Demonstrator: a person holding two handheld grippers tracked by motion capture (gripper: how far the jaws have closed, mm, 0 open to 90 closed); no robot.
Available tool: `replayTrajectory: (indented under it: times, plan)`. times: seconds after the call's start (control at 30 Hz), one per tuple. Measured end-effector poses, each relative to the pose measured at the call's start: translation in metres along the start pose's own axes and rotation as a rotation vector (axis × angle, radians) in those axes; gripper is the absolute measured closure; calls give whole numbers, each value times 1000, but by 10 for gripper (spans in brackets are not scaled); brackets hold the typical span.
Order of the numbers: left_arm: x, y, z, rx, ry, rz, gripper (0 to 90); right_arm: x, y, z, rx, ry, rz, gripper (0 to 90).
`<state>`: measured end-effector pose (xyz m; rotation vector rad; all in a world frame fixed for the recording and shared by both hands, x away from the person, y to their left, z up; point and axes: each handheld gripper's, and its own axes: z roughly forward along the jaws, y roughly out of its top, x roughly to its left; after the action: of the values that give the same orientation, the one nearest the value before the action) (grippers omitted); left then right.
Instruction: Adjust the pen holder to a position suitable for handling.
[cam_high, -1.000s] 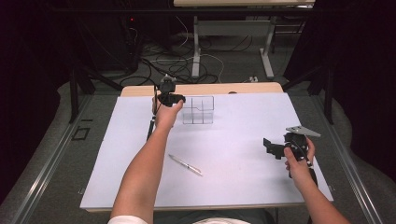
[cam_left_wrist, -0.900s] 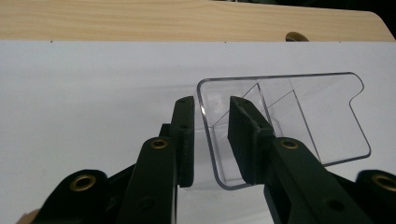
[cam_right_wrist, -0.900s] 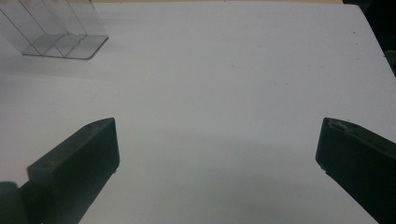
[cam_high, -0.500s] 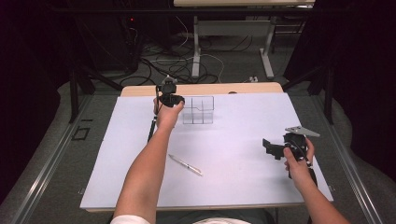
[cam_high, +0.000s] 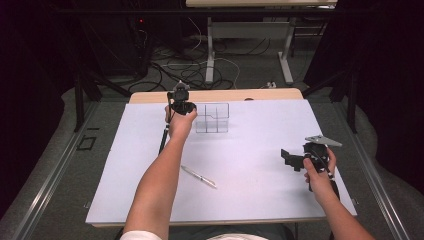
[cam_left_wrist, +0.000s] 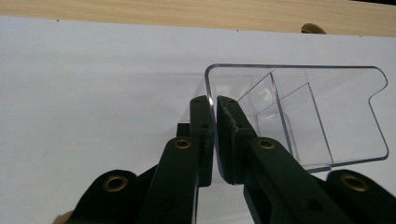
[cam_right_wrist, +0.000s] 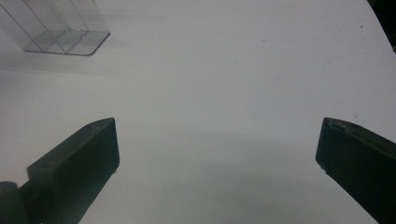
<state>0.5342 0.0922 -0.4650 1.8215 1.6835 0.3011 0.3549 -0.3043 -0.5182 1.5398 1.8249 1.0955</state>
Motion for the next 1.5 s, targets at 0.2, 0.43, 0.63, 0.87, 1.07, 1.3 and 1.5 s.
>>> replayTrajectory:
  times: [0.2,0.43,0.63,0.87,1.07,1.3,1.5]
  plan:
    - [-3,0,0,-6,27,9,865,0,0,0,0,2,1,0]
    - [-7,-2,-2,-3,34,23,878,-1,-1,1,4,2,4,0]
    - [-7,-6,-8,-9,45,2,878,0,-1,1,8,3,0,0]
    - [-8,-18,-17,-20,44,-32,875,2,-1,1,12,12,6,0]
    - [-5,-29,-28,-1,43,-53,875,3,0,1,9,14,6,0]
    - [-3,-39,-38,4,49,-66,875,4,0,1,10,15,-7,0]
    - [-6,-46,-42,14,34,-60,873,4,0,1,10,14,-1,0]
